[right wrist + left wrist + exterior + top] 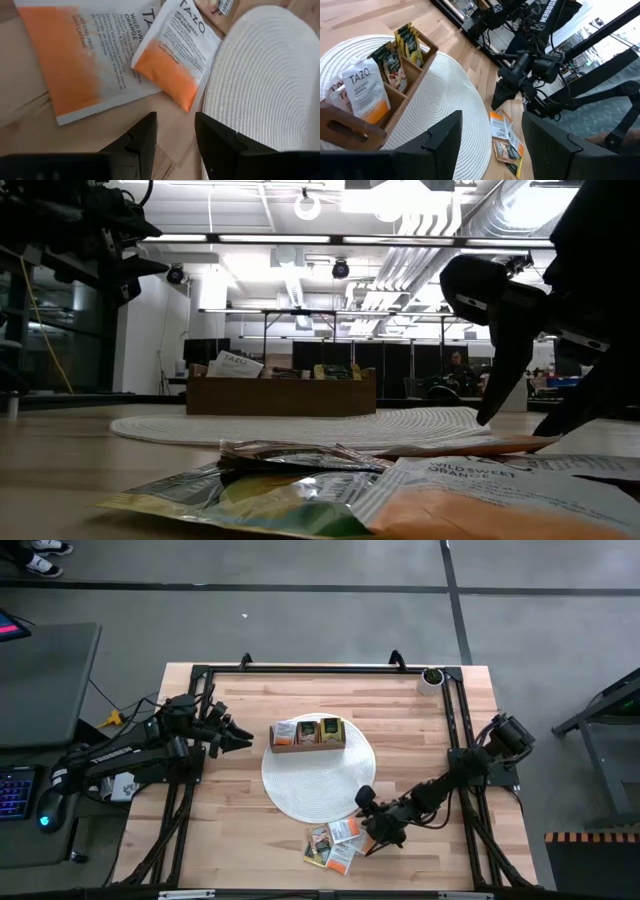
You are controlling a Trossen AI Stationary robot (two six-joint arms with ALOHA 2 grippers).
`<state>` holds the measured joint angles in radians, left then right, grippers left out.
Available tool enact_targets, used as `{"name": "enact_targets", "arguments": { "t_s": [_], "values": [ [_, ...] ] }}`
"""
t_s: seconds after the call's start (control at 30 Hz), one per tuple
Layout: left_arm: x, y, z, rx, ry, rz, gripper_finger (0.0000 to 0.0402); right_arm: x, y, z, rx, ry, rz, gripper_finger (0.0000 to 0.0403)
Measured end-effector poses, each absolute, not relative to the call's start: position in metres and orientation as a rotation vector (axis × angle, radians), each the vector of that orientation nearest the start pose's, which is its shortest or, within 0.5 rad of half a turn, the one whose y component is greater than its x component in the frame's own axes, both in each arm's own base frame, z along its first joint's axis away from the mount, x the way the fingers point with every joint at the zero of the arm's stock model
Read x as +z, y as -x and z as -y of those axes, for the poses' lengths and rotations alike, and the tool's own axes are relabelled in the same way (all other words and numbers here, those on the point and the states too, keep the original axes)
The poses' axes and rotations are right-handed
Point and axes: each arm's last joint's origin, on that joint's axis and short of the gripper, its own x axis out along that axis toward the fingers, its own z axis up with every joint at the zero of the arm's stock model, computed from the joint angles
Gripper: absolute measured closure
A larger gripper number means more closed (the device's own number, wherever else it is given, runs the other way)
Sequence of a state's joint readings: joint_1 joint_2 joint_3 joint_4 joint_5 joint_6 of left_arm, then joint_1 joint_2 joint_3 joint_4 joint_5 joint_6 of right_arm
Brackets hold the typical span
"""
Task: Pick & Place Tea
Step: Put the orange tea bag into the left section of the wooden organizer
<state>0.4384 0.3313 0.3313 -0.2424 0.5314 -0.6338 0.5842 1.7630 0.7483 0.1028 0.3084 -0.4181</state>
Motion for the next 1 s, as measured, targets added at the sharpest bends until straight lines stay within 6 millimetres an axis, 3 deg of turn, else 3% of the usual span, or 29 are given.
{"name": "enact_targets", "arguments": {
  "t_s": [1.0],
  "values": [
    [0.227,-0.102,-0.032,0.010,0.766,-0.230,0.0197,0.110,-0.273,-0.163,0.509,0.847,-0.658,0.0272]
  ]
}}
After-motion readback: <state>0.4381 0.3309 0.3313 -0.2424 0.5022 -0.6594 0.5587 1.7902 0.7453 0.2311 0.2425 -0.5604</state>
